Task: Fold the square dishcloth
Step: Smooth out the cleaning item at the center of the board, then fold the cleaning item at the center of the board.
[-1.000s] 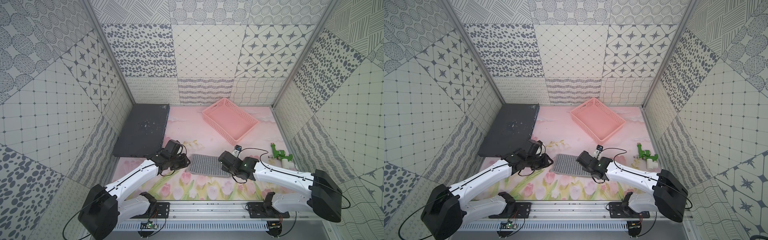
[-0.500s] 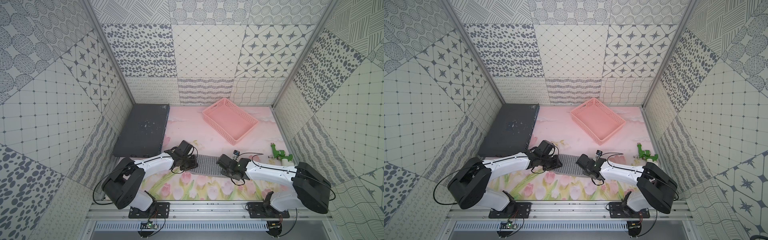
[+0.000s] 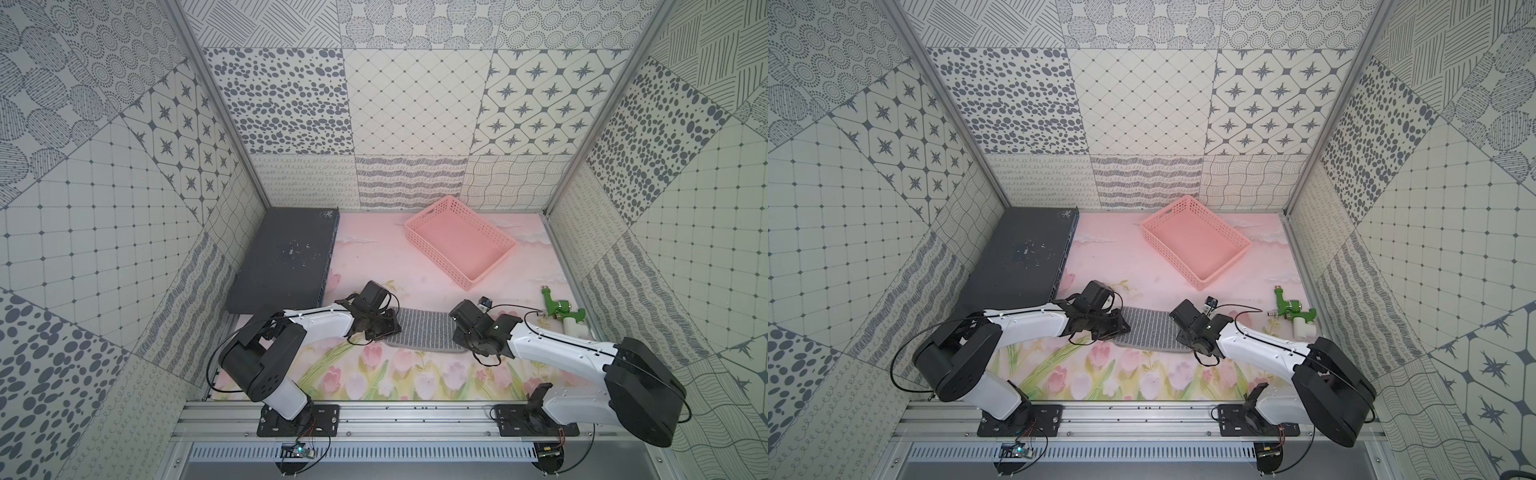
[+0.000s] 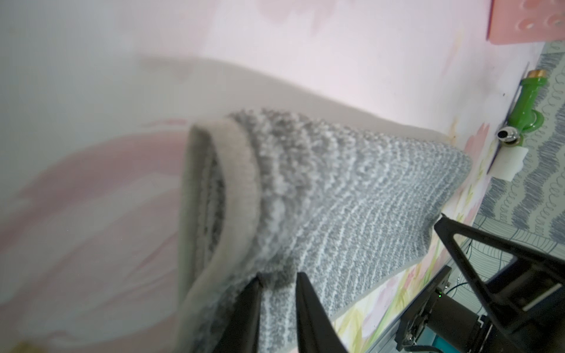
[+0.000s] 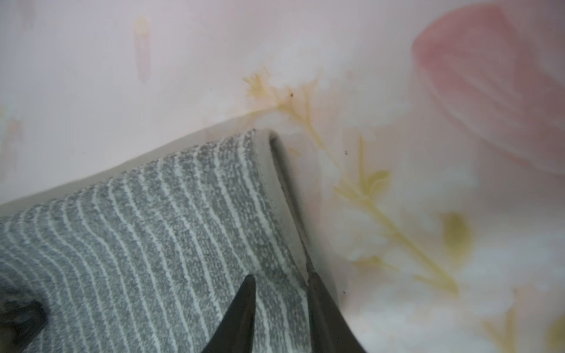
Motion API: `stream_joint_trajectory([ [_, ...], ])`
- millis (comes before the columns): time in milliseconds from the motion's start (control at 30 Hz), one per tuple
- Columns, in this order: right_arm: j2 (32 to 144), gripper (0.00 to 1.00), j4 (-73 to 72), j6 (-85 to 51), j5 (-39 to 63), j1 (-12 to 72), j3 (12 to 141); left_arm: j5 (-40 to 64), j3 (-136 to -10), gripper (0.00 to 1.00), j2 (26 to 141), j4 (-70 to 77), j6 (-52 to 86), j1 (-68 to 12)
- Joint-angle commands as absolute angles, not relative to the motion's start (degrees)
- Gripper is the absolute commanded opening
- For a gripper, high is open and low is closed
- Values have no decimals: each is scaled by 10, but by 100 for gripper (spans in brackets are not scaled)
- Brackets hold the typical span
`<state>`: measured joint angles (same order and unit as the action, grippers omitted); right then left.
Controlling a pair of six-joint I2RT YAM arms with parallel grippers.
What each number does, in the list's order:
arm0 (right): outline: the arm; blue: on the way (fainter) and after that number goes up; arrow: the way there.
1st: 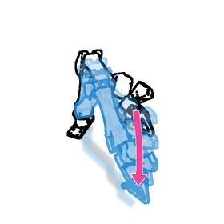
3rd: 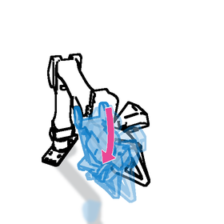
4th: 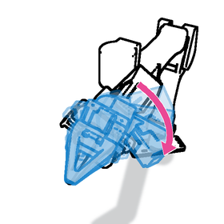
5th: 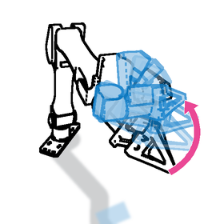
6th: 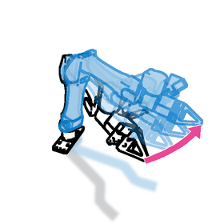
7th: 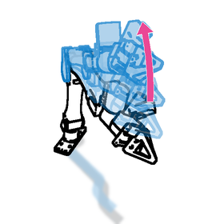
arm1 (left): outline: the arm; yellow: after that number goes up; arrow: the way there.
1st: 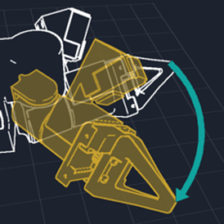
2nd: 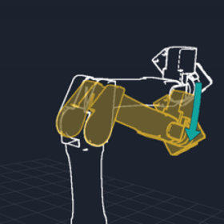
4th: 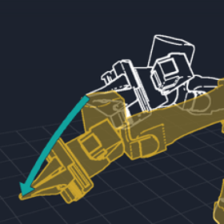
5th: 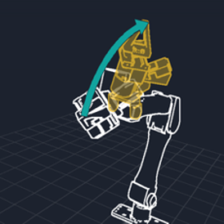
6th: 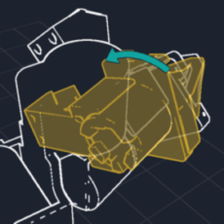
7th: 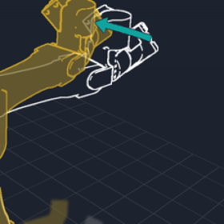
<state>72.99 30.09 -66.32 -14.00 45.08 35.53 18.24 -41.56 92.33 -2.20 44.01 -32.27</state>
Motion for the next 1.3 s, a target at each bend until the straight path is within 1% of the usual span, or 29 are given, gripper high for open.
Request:
stream_joint_trajectory([
  [0, 696, 35, 305, -621, -119, 436, 362, 198, -428, 33, 915, -31, 443, -324],
  [233, 668, 43, 310, -587, -50, 385, 360, 216, -446, 36, 855, -45, 455, -333],
  [400, 669, 44, 316, -577, -29, 360, 343, 172, -445, 37, 815, -104, 448, -333],
  [567, 678, 44, 316, -576, -13, 350, 329, 136, -435, 38, 803, -145, 437, -333],
  [767, 690, 40, 316, -580, -11, 350, 320, 116, -420, 37, 801, -174, 434, -334],
  [1000, 691, 39, 308, -583, -11, 350, 313, 35, -413, 38, 772, -246, 426, -339],
  [1267, 709, 36, 259, -591, 12, 351, 286, 31, -395, 37, 806, -222, 429, -342],
])
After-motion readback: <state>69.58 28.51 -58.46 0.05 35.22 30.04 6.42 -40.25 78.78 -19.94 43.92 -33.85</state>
